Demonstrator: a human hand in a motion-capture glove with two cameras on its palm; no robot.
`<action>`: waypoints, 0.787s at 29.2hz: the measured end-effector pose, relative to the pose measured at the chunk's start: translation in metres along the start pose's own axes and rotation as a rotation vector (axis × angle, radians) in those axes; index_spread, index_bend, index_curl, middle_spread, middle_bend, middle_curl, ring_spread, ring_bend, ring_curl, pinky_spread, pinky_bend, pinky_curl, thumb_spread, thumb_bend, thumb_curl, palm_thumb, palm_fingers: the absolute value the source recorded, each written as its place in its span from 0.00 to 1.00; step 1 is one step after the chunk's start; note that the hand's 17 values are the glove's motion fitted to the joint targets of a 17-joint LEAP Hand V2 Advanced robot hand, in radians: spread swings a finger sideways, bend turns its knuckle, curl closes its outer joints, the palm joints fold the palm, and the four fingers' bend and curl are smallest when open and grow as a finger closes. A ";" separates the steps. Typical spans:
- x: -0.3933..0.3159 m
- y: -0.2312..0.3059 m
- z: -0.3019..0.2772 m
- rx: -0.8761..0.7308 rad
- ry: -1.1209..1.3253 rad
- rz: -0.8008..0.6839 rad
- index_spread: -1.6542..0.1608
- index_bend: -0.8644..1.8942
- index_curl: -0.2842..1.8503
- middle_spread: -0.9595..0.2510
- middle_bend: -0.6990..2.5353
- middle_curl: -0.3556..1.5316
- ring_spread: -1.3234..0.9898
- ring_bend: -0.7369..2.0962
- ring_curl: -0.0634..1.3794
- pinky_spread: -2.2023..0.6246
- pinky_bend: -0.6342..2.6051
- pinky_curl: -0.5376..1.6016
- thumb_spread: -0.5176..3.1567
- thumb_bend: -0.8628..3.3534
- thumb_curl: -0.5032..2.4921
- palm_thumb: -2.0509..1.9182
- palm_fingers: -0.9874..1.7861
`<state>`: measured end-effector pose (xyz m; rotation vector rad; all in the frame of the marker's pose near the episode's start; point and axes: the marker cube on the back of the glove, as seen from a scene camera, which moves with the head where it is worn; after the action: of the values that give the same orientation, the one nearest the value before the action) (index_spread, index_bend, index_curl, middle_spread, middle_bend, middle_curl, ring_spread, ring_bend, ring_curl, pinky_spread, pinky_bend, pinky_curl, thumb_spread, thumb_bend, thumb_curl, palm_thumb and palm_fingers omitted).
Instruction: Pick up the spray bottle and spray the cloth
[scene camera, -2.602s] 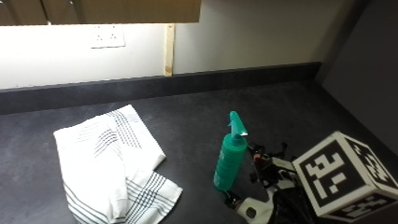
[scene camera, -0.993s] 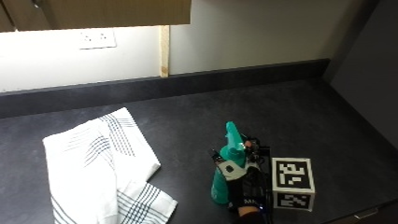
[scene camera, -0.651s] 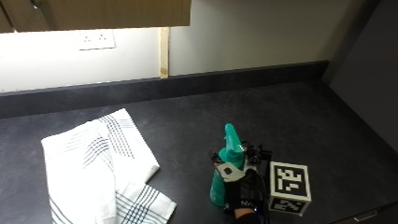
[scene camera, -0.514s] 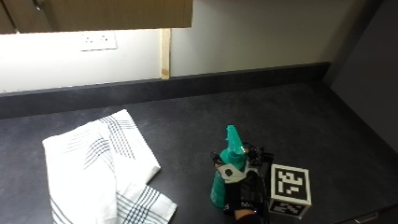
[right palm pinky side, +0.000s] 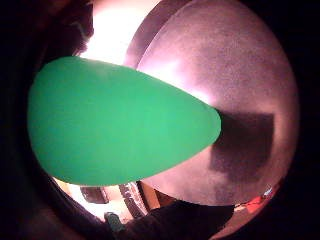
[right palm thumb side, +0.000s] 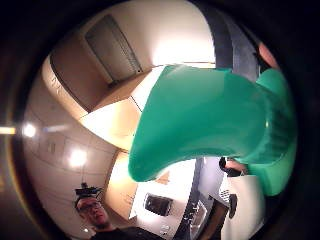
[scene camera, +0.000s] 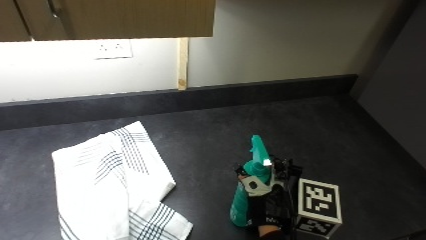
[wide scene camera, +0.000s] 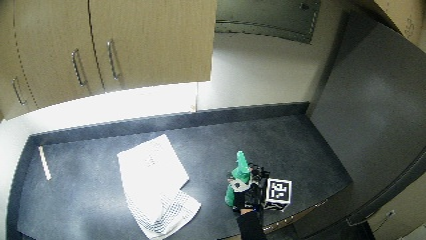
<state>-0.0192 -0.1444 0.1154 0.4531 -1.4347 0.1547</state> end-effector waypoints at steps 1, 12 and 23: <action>0.001 -0.004 -0.004 0.008 0.005 -0.010 0.83 0.38 0.32 0.78 0.31 0.43 0.56 0.40 0.31 0.81 0.27 0.38 0.34 0.20 0.38 0.80 0.67; -0.078 -0.026 -0.031 0.071 0.038 -0.152 0.84 0.37 0.33 0.79 0.30 0.43 0.56 0.39 0.32 0.81 0.27 0.39 0.32 0.20 0.38 0.80 0.68; -0.080 -0.019 -0.009 0.026 0.021 -0.135 0.84 0.37 0.33 0.80 0.30 0.44 0.56 0.39 0.33 0.80 0.26 0.40 0.32 0.20 0.39 0.80 0.69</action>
<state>-0.0152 -0.1448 0.0331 0.5665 -1.3779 0.0698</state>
